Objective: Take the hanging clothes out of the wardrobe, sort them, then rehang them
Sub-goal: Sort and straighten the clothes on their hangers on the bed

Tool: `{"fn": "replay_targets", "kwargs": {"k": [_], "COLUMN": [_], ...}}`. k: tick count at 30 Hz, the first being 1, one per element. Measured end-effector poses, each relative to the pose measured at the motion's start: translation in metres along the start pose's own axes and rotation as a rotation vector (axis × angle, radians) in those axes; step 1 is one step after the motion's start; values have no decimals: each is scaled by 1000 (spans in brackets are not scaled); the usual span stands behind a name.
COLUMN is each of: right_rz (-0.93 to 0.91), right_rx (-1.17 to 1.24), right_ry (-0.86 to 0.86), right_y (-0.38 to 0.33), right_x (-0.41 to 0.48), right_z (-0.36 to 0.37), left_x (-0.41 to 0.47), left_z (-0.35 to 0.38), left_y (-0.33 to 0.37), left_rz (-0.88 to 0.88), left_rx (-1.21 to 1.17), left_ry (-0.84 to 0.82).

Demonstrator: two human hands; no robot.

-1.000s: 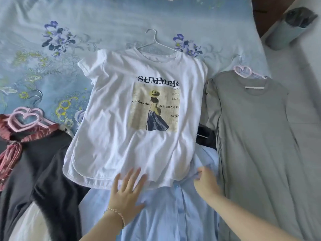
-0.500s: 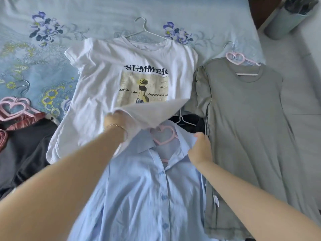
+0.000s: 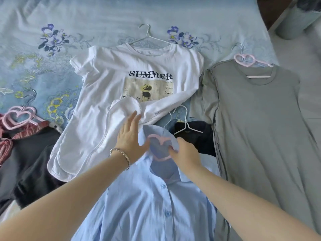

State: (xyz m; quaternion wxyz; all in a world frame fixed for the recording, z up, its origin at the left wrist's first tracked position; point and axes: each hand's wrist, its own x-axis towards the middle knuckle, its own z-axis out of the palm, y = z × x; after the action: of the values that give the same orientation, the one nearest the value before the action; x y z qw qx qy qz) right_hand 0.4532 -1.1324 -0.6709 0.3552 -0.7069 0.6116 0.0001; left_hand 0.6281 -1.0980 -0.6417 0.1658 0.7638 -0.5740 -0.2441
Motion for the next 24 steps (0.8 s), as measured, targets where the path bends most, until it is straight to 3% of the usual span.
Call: {"fn": "replay_targets", "kwargs": {"k": [2,3,4,5,7,8,10,12,14,16,21,24], "right_rz": [-221,-359,-471,-528,-403,-315,-172,-73,-16,4,103,55], "right_rx": [-13,-55,-89,-63,141,273,323,-15,-345,-493,-431,-318], "right_ry": [113,151,110,-40,-412,-437,-203,-40,-139,-235,-252,-271], "right_y": [-6,-5,-1,4,8,12,23,33,42,45,40,34], "right_x": [-34,-50,-63,-72,-75,-69,-38,3,37,59,71,52], "right_z": [-4,-7,-11,-19,-41,-49,-58,-61,-55,-47,-37,-45], "left_x": [-12,-18,-23,-30,-43,-50,-58,-58,-53,-51,-50,-59], "left_z": [-3,-7,-10,-9,-6,-4,-3,1,7,14,19,12], "left_y": [3,5,5,0,-10,-13,-16,-18,-21,-24,-27,-22], "left_rz": [92,198,331,458,674,696,680,678,635,583,543,562], "left_rx": [116,178,239,292,362,358,327,286,245,225,254,274], "left_ry": [-203,-223,-216,-185,-148,-146,-144,-109,-79,-91,-100,-88]}}
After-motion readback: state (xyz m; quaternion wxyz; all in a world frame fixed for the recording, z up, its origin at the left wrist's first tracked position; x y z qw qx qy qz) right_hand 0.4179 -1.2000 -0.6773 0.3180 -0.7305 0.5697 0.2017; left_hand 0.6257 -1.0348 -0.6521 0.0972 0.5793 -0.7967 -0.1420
